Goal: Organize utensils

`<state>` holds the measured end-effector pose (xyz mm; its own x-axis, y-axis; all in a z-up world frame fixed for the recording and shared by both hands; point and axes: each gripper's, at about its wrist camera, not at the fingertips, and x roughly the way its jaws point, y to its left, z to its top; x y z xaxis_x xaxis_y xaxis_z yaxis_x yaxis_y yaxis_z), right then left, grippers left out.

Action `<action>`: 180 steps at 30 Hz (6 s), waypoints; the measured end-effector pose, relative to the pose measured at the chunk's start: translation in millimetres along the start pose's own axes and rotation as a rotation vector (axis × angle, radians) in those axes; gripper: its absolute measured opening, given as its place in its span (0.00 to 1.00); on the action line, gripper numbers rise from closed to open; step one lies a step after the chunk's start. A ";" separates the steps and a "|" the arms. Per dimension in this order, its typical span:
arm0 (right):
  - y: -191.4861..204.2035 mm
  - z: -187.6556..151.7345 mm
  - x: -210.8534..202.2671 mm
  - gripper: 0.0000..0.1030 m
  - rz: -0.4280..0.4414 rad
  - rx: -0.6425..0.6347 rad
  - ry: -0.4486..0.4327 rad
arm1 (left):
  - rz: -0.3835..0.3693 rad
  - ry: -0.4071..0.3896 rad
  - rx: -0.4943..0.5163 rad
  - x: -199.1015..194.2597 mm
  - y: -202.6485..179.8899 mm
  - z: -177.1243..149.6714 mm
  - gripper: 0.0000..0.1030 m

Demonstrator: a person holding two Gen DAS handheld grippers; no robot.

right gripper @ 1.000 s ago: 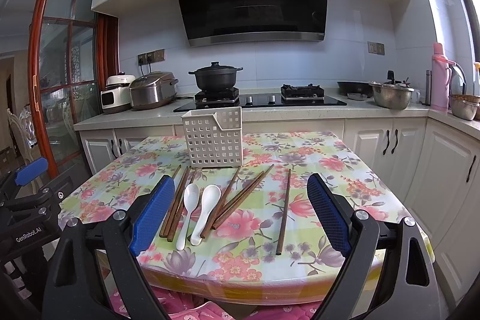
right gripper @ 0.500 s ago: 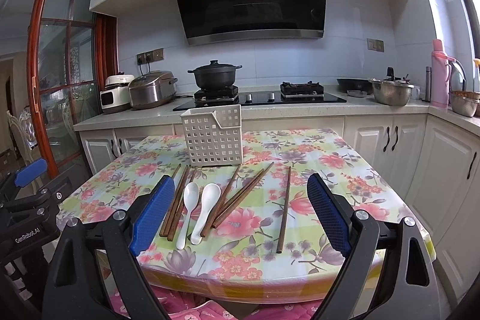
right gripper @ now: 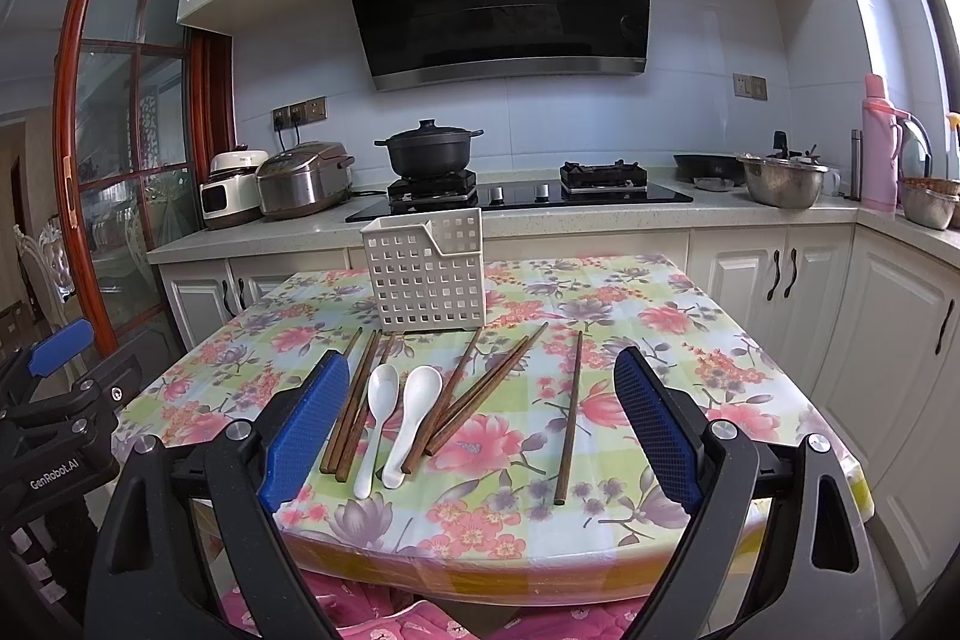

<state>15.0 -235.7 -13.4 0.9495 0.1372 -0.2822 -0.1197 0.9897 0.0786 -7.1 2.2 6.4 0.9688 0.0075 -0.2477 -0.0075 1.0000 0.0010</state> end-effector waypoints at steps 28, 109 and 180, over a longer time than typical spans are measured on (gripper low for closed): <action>-2.3 0.0 1.1 0.82 0.003 0.008 0.005 | 0.000 -0.004 0.005 -2.1 -1.0 -2.8 0.96; -80.1 -5.1 314.6 0.40 -0.157 0.023 0.668 | 0.062 0.794 -0.037 355.0 47.9 -28.6 0.65; -40.3 97.6 177.5 0.08 -0.045 -0.028 0.192 | -0.117 0.372 -0.030 226.3 42.8 67.1 0.06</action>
<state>216.6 -255.2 26.7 0.8818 0.0957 -0.4619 -0.0891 0.9954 0.0362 228.4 46.7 15.4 0.8077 -0.1125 -0.5788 0.0848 0.9936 -0.0748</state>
